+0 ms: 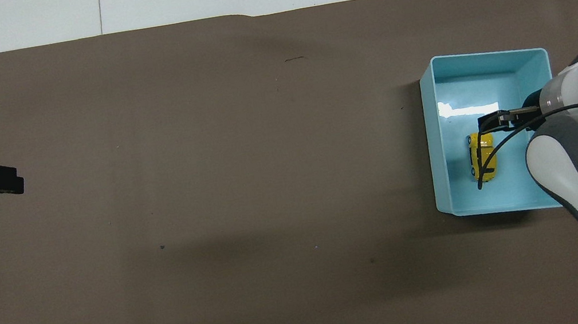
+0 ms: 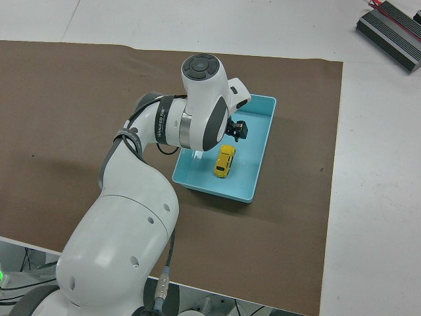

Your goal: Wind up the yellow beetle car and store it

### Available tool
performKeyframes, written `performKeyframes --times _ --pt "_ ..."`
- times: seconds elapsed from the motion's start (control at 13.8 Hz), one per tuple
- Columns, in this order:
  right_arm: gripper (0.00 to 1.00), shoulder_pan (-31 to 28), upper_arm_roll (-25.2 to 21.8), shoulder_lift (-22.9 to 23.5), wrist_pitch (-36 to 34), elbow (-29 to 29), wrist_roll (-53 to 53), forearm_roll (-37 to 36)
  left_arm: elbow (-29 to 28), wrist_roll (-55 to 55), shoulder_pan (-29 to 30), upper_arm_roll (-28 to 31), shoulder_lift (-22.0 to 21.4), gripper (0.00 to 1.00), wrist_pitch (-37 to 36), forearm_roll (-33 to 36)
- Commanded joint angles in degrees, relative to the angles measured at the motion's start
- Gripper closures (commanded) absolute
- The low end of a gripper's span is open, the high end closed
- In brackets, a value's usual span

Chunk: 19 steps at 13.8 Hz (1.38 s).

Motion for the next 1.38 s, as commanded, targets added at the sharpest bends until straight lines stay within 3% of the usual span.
performKeyframes --times 0.0,0.44,1.02,1.31 --pt "0.0 1.7 0.7 0.2 -6.4 4.5 8.1 -3.0 -1.3 0.5 0.7 -0.4 -1.3 0.0 -0.1 0.8" --pt "0.0 1.5 0.6 -2.1 -15.2 11.0 2.9 2.8 -1.3 0.6 0.7 -0.4 -1.3 0.0 -0.1 0.8" --pt "0.0 1.7 0.8 -3.5 -29.3 23.4 1.6 2.3 -1.3 0.6 0.7 -0.4 -1.3 0.0 -0.1 0.7" --pt "0.0 2.2 1.0 -3.6 -30.9 25.4 1.6 2.2 -1.3 0.6 0.7 -0.4 -1.3 0.0 0.0 0.8"
